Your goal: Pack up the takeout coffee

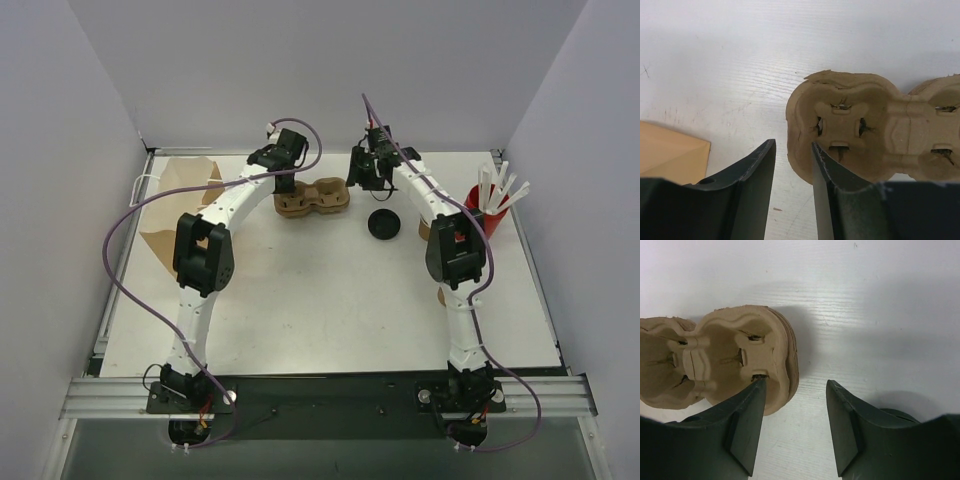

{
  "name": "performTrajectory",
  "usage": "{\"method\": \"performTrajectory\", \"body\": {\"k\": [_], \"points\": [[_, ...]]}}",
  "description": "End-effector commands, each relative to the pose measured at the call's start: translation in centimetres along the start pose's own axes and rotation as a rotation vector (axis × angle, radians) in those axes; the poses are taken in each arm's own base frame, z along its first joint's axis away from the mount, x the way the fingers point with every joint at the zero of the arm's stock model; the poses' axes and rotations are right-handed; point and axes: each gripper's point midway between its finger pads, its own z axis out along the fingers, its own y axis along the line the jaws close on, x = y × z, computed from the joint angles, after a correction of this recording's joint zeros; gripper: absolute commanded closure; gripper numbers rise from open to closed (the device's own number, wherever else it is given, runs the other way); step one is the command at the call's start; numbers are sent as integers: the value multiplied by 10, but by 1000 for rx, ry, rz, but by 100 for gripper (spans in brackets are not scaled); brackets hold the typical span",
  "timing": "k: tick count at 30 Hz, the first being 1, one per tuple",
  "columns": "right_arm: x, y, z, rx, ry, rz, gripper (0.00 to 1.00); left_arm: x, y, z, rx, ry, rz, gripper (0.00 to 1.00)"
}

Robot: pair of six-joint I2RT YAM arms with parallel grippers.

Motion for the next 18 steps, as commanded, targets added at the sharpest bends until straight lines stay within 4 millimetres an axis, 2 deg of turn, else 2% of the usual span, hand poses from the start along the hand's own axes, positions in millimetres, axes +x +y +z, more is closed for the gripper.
{"method": "performTrajectory", "body": {"k": [1,7,13,18], "points": [[-22,23,-8,-45,-68,-66,53,-11,7,0,-9,-20,-27,56],[-12,25,2,-9,-54,-116,55,-2,3,10,43,14,-61,56],[-5,25,11,32,-53,-152,58,-2,1,15,86,28,-82,55],[-6,20,16,59,-57,-159,60,2,-3,19,101,46,-77,55]]}}
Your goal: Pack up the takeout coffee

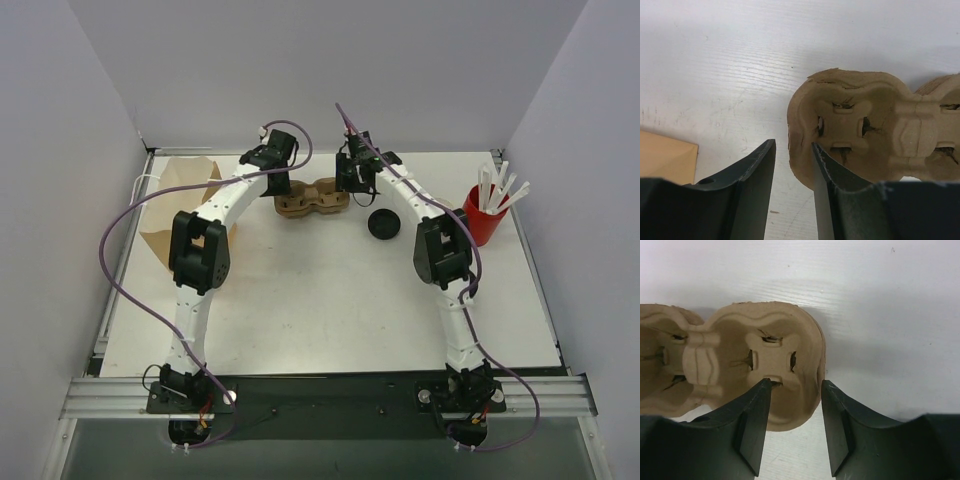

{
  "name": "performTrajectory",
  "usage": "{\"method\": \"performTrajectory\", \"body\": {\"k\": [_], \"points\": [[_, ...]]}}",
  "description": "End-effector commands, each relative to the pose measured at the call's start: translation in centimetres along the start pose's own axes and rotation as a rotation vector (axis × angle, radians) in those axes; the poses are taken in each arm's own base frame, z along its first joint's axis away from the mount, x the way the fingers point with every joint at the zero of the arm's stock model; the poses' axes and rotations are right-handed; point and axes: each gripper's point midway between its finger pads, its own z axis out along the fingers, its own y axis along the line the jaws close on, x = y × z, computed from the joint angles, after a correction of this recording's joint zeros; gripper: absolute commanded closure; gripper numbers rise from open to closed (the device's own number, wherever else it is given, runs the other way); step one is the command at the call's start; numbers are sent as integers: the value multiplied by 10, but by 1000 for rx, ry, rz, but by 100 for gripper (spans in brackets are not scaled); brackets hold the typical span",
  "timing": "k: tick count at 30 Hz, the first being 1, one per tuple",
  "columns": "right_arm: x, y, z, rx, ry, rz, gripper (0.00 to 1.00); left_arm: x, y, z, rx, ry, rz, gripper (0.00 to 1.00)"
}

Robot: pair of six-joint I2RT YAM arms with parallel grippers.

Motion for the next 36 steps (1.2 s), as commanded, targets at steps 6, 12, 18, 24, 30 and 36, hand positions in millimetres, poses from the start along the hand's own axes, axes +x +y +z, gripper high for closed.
{"method": "performTrajectory", "body": {"k": [6,12,18,24,30,36], "points": [[-6,-6,5,62,-20,-48,61,-4,-8,10,39,-5,-30,55],[-5,-6,5,72,-25,-61,64,1,-11,16,49,9,-35,56],[-6,1,5,67,-34,-83,66,-6,-13,14,55,-5,-35,57],[-10,3,3,98,-54,-106,69,-7,-12,12,54,-6,-32,61],[-10,6,4,105,-57,-122,72,-9,-12,10,57,-13,-27,62],[-7,4,5,115,-48,-126,78,-12,-12,8,55,-22,-10,62]]}}
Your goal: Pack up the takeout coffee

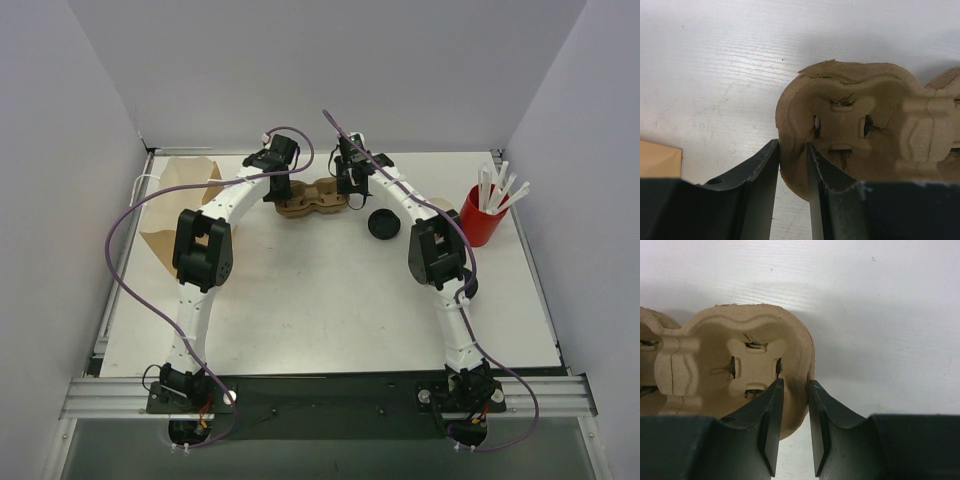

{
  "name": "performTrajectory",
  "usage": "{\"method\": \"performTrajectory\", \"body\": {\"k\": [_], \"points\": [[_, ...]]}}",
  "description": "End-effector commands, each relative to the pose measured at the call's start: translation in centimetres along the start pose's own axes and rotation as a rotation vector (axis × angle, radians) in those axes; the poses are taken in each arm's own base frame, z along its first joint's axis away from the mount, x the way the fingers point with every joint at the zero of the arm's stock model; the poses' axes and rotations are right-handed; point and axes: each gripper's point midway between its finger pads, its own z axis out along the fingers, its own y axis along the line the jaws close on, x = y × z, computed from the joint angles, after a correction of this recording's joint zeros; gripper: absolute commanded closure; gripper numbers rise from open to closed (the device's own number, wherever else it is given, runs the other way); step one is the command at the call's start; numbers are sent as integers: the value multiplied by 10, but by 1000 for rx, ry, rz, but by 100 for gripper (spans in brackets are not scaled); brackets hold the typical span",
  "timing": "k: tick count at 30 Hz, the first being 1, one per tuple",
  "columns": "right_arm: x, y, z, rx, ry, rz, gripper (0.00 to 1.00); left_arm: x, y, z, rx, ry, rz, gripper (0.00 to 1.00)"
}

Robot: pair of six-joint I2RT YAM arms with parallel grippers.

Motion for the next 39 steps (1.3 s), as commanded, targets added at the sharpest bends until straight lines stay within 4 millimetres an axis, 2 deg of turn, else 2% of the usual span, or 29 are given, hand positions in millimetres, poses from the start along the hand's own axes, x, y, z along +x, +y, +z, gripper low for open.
{"method": "performTrajectory", "body": {"k": [1,11,18,39], "points": [[-15,4,-7,8,-40,-16,79,-29,-4,-11,28,-77,-18,64],[-15,4,-8,22,-43,-22,88,-32,-6,-14,31,-91,10,74],[-26,5,-18,30,-74,-29,90,-39,-8,-24,20,-126,49,78],[-48,0,-51,50,-144,-20,91,-55,-8,-50,35,-187,67,78]]}}
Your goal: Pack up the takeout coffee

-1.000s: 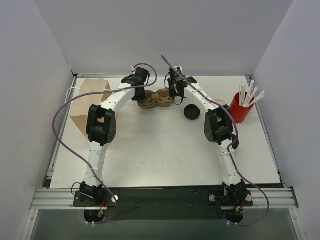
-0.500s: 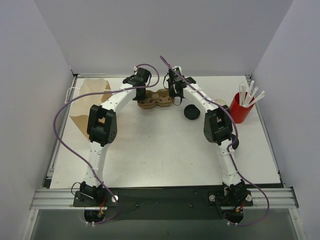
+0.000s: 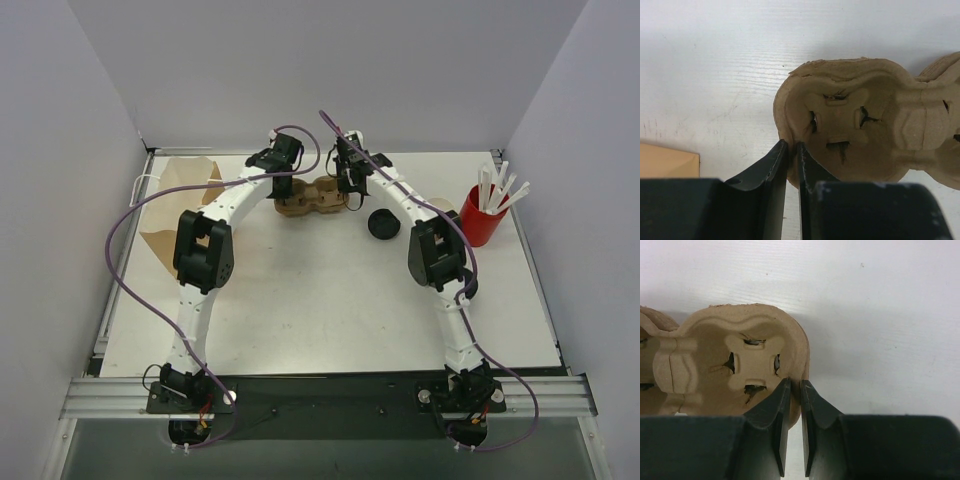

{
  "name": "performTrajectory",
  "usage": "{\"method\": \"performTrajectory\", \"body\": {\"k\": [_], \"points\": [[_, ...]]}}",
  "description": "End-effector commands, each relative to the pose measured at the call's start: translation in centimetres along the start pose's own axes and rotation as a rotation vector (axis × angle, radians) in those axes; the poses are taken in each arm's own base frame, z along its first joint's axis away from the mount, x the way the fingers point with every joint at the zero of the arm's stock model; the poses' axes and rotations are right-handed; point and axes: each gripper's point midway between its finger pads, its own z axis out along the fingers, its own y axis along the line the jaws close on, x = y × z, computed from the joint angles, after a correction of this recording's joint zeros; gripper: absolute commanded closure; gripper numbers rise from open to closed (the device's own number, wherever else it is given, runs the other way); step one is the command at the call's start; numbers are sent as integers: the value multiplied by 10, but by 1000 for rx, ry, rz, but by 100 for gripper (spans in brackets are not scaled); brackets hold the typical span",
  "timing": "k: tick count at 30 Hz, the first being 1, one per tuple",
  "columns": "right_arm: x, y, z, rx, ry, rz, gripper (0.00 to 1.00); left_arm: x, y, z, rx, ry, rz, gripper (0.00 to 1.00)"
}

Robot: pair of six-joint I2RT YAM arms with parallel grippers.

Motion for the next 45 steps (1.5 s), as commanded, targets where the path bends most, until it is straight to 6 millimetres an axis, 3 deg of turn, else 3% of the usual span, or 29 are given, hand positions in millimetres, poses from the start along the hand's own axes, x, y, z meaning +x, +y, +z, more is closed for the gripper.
{"method": "performTrajectory", "body": {"k": [1,13,18,22,23,24,26,27,29,30,31,33,34,35,36,37,39,41,45], "points": [[-45,-1,-46,1,-122,18,91,-51,-2,-41,47,-151,-46,78],[-53,-7,-70,12,-140,40,92,-58,-7,-60,98,-160,-53,81],[-41,-16,-86,34,-116,71,92,-54,-11,-78,125,-163,-53,82],[-19,-23,-98,54,-77,93,93,-40,-21,-92,160,-147,-49,82],[-21,-28,-110,60,-92,107,93,-31,-22,-95,167,-135,-45,82],[-2,-33,-107,80,-52,104,93,-25,-30,-100,183,-133,-35,82],[6,-39,-122,90,-49,143,93,-18,-36,-112,201,-136,-42,81],[27,-43,-122,103,-2,144,93,-1,-42,-112,206,-108,-26,81],[41,-48,-137,109,15,180,92,11,-46,-125,216,-100,-43,82],[52,-51,-141,120,41,189,90,34,-44,-120,203,-56,-37,81],[80,-55,-141,131,102,183,87,47,-56,-128,232,-47,-46,81],[102,-60,-154,139,134,212,82,65,-59,-144,249,-49,-64,81],[123,-64,-160,136,169,220,82,94,-65,-142,253,-13,-83,81],[138,-66,-163,143,191,233,80,104,-66,-151,273,-12,-103,81],[148,-67,-166,147,203,237,74,116,-67,-153,278,-2,-118,79],[168,-71,-171,153,230,230,69,144,-70,-150,279,31,-137,77],[180,-77,-176,169,240,229,59,156,-76,-162,314,23,-153,72],[187,-79,-185,162,239,239,55,173,-81,-171,326,22,-153,64],[178,-58,-204,112,182,242,50,180,-84,-188,349,19,-176,48]]}}
